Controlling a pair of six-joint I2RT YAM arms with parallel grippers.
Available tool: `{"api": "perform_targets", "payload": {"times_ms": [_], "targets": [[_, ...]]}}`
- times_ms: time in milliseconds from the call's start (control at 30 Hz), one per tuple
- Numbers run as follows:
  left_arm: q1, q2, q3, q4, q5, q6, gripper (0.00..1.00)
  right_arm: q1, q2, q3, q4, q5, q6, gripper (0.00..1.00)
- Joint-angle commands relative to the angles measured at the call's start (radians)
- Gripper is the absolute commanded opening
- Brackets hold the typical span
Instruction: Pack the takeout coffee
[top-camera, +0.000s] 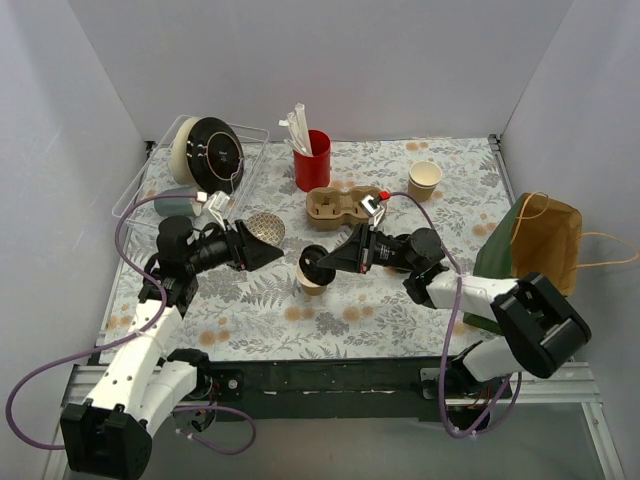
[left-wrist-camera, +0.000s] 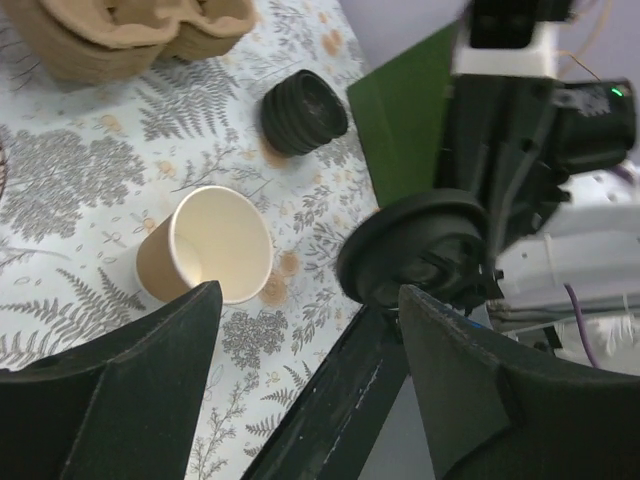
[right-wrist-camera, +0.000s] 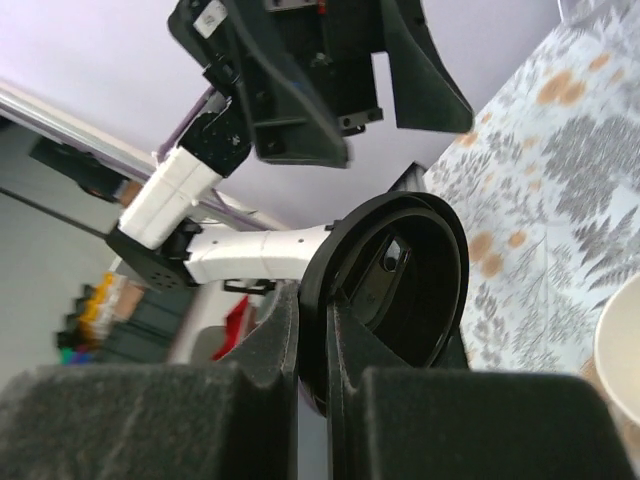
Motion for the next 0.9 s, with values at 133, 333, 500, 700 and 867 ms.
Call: {"api": "perform_targets", "payload": {"times_ms": [133, 333, 500, 700, 867], "targets": [[0.009, 0.043, -0.048, 0.234, 0.205, -0.016, 0.77, -0.02, 0.139, 0.065, 0.599, -0.09, 0.293, 0.01], [0.004, 0.057, -0.052, 0.273, 0.242, 0.001, 0.8, -0.021, 0.187, 0.085, 0.643, -0.099, 0.339, 0.01], [-0.013, 0.099, -0.06, 0.244, 0.213, 0.006, 0.77, -0.03, 0.245, 0.104, 0.668, -0.114, 0.357, 0.01], [-0.024, 0.089, -0.068, 0.139, 0.066, -0.005, 0.74, -0.05, 0.322, 0.145, 0.691, -0.121, 0.38, 0.01], [-0.031, 0.065, -0.103, 0.129, 0.009, -0.062, 0.73, -0.061, 0.379, 0.193, 0.693, -0.134, 0.391, 0.02]]}}
